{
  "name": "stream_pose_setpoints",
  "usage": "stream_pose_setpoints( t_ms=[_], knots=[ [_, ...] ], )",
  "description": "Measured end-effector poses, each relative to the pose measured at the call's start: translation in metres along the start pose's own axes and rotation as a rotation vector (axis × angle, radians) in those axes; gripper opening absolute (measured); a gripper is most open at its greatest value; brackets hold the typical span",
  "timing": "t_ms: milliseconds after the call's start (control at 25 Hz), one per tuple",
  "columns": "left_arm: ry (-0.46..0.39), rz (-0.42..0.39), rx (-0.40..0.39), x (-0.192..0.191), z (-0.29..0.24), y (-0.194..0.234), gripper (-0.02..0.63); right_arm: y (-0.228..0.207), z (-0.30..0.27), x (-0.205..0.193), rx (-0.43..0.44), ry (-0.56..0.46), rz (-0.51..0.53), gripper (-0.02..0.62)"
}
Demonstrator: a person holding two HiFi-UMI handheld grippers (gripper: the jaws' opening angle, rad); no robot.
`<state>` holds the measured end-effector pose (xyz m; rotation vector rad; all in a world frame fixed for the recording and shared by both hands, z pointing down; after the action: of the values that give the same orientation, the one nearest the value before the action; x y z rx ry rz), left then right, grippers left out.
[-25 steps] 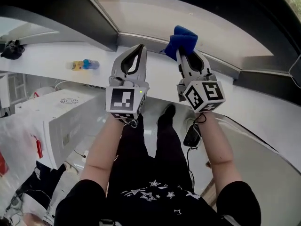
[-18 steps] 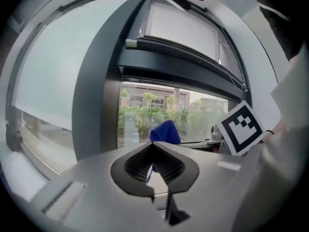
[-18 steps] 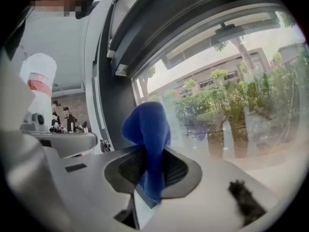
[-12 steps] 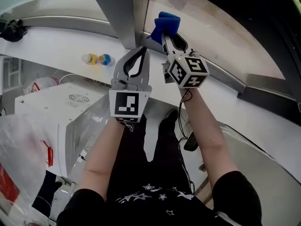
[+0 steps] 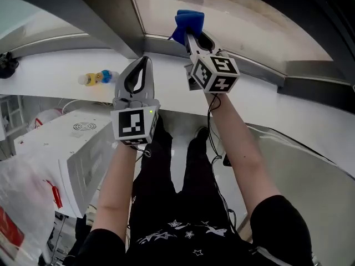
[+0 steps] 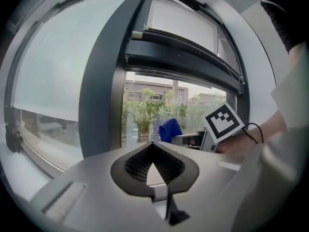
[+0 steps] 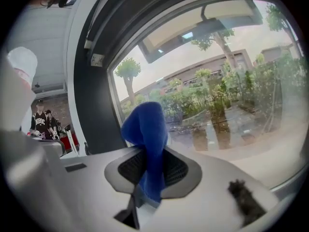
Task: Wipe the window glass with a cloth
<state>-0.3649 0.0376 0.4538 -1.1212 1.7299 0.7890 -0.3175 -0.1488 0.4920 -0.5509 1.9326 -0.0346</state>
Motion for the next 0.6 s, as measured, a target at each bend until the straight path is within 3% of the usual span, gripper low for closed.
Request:
stream_pose_setpoints(
  t_ms=[200, 600],
  knots=[
    [0.029, -0.023, -0.062, 0.001, -0.015, -0.061, 0.006, -0.072, 0.06, -0.008, -0.089, -0.032, -0.04, 0.077],
    [0.017, -0.163, -0.299, 0.034, -0.077, -0.227, 0.006, -0.229, 0.189, -0.025, -0.307, -0.107, -0.163, 0.077]
  ],
)
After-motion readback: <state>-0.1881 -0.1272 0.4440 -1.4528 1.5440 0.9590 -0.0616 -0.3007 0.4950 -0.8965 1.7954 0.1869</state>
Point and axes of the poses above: the fingertips, and each gripper's own axes: z backward along the fingers, y to its left, x out of its top, the point moved 6 cm from there along z, backward along the fingers, and after that the axes turned 9 degrees about y, right-handed, at the moved point
